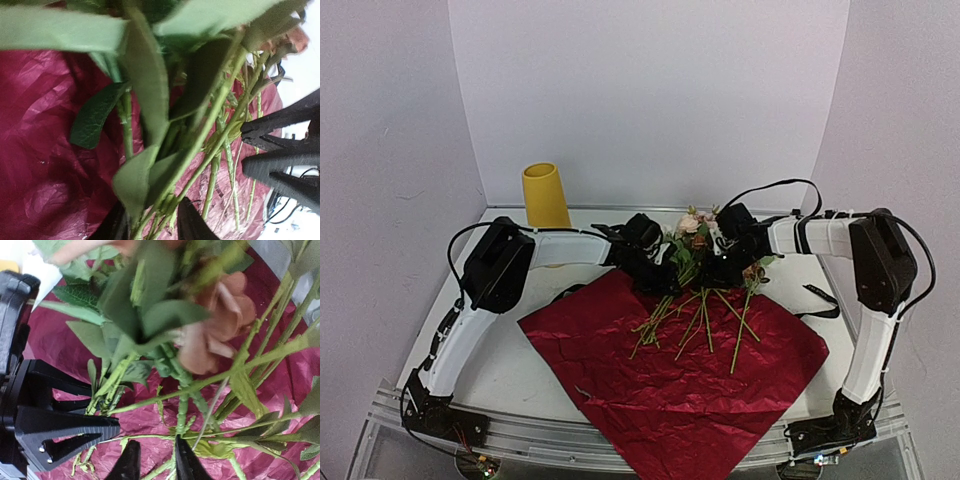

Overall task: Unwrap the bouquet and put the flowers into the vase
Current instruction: Pick up the fake flower from the wrapping paper.

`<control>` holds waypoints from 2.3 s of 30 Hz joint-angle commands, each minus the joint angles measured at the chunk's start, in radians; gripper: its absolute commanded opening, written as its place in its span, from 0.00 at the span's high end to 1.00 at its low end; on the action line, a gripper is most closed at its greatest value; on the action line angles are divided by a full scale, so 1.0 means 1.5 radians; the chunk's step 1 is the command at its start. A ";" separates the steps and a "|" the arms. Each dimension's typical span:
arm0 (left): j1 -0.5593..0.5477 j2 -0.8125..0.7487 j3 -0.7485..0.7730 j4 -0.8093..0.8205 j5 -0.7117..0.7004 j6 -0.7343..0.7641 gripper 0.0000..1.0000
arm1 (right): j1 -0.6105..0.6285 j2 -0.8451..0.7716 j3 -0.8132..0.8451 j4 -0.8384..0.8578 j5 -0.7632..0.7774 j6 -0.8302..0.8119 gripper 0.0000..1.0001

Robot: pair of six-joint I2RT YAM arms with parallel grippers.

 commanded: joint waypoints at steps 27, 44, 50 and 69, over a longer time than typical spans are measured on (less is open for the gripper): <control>0.027 -0.103 -0.117 -0.003 0.045 -0.015 0.46 | -0.073 -0.091 -0.161 -0.017 -0.011 -0.120 0.49; 0.010 -0.057 -0.060 -0.003 0.100 -0.060 0.87 | -0.053 -0.060 -0.142 -0.001 -0.069 -0.062 0.78; -0.005 -0.040 -0.018 0.002 0.115 -0.088 0.89 | -0.004 -0.055 -0.107 0.007 -0.073 -0.013 0.81; -0.014 -0.081 -0.056 0.026 0.064 -0.102 0.73 | 0.064 -0.049 -0.077 0.037 -0.093 0.077 0.60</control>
